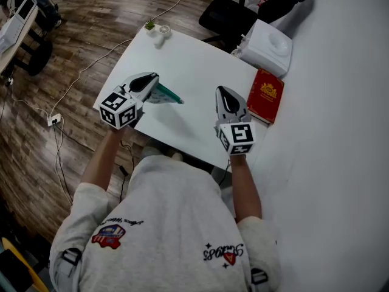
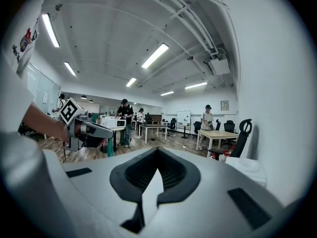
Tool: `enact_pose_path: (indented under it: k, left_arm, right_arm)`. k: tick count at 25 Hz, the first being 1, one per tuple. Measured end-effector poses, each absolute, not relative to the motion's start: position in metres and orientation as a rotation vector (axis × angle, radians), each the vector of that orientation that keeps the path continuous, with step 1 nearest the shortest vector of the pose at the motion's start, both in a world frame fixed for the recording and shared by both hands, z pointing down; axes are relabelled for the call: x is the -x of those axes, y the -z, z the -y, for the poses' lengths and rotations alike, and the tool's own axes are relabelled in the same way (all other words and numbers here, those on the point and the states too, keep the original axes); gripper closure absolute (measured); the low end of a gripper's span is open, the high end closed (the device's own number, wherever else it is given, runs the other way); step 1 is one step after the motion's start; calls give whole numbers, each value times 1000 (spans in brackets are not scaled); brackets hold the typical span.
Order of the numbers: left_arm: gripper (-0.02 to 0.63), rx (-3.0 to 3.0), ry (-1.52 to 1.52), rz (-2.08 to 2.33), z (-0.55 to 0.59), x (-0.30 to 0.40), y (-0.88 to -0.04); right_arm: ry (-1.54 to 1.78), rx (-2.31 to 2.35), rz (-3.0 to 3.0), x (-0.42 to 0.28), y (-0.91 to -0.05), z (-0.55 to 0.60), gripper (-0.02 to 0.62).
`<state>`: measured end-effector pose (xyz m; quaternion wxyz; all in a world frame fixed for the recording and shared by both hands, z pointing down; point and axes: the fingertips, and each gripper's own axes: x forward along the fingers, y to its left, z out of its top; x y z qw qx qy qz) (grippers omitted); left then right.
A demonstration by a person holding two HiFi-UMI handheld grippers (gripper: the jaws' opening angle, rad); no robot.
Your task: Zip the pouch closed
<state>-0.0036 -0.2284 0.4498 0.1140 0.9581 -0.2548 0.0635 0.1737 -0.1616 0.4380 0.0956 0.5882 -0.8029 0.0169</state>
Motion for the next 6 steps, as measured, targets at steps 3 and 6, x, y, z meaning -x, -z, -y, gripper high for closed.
enact_pose_path:
  k: [3,6]
  left_arm:
    - [583,-2816,-192,742,229,1,-449]
    - [583,-2820,-198,736,229,-1,-448]
  right_arm:
    - [-51,-1747,2383,-175,-437,162,601]
    - [-53,-1746,2386,-177,-438,161,601]
